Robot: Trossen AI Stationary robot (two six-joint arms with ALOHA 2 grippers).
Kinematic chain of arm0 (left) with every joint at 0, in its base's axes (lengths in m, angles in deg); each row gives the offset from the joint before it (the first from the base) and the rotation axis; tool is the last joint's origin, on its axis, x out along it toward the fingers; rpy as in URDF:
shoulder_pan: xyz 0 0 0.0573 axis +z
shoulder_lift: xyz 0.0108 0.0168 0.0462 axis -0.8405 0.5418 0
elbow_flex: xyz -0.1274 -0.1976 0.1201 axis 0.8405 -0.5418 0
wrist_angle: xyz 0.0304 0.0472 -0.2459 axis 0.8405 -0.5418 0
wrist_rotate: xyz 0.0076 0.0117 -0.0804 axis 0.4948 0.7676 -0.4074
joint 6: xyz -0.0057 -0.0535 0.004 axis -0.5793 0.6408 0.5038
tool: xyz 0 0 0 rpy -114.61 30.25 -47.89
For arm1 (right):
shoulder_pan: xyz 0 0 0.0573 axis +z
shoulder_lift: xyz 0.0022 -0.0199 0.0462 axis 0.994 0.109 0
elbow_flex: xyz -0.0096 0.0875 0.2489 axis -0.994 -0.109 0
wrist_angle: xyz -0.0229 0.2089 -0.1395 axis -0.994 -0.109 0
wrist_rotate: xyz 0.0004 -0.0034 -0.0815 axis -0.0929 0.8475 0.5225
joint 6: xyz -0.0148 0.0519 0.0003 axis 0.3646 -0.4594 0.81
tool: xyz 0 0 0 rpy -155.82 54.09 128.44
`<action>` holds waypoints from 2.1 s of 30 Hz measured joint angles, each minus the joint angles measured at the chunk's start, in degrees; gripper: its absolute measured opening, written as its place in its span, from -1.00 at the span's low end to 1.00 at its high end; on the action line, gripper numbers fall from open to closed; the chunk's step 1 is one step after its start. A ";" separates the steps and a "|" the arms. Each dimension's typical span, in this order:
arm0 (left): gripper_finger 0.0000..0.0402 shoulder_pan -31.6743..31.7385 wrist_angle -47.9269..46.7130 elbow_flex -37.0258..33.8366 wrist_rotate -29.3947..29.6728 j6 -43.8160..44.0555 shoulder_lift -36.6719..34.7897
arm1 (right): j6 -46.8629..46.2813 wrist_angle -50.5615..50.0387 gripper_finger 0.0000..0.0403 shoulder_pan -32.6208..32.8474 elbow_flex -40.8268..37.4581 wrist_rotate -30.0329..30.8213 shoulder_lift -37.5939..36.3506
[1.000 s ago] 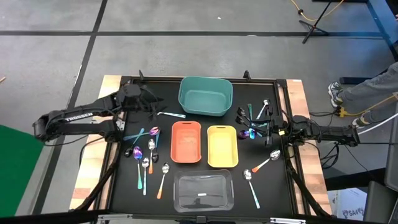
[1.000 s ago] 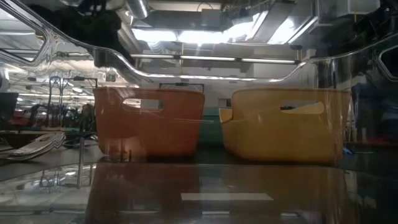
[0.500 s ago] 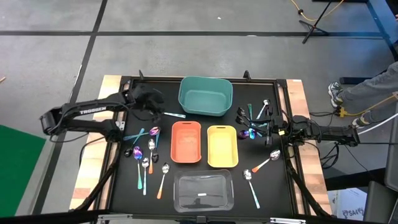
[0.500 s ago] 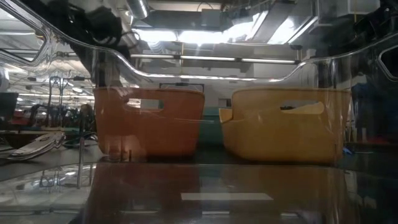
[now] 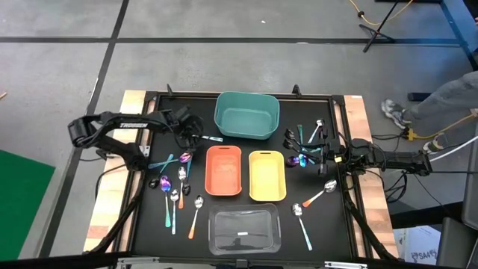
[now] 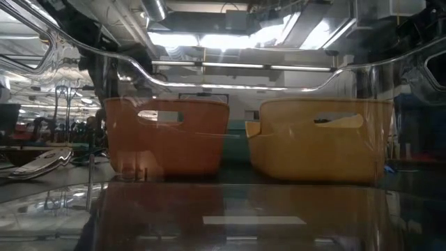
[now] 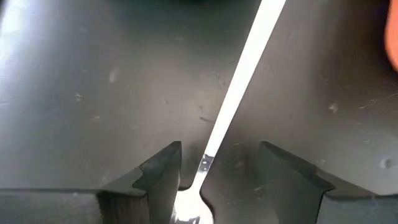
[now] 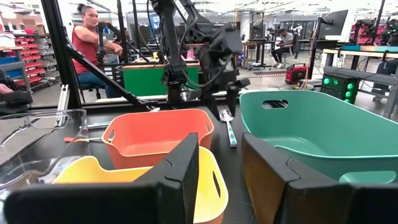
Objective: Sort silverware by color (type)
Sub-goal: Put the white patterned spoon into the green bin
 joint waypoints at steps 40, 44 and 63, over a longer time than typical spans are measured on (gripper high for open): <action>-0.76 -0.04 4.38 0.00 0.07 -0.94 6.20 | 0.01 -0.02 -0.44 0.02 0.00 -0.01 0.00; -0.85 -0.02 4.38 0.00 0.15 -1.00 6.20 | 0.00 -0.02 -0.44 0.01 0.00 -0.01 0.00; -0.89 -0.04 4.33 0.00 0.37 -3.73 6.12 | 0.00 -0.02 -0.44 0.02 0.00 -0.02 -0.02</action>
